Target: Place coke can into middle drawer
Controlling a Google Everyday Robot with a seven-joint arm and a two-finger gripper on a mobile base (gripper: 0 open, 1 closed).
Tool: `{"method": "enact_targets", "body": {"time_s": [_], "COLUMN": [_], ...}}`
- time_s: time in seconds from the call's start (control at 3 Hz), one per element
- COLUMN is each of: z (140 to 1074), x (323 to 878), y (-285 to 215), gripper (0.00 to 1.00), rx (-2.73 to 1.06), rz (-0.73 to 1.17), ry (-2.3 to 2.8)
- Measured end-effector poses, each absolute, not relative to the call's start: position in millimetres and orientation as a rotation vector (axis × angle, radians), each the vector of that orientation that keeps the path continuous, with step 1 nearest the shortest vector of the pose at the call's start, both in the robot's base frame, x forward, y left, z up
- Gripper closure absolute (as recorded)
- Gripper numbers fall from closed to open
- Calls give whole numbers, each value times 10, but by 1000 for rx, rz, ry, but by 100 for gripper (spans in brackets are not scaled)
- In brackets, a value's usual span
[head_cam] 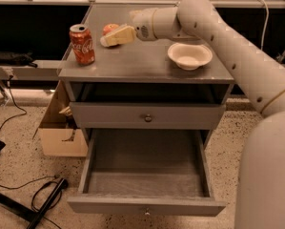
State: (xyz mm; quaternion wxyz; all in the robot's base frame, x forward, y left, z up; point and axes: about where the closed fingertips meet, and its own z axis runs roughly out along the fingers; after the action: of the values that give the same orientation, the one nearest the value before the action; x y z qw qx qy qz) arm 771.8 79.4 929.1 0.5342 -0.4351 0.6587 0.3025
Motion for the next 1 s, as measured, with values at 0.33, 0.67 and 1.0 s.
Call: {"method": "enact_targets", "body": {"time_s": [0.33,0.67,1.0], "z": [9277,9284,9273], "x": [7880,7827,7722], "y": [1310,1595,1817], "gripper": [0,0,0], "rx": [-1018,-1025,-1022], "rz": [762,802,842], "ry": [1529,1499,1483]}}
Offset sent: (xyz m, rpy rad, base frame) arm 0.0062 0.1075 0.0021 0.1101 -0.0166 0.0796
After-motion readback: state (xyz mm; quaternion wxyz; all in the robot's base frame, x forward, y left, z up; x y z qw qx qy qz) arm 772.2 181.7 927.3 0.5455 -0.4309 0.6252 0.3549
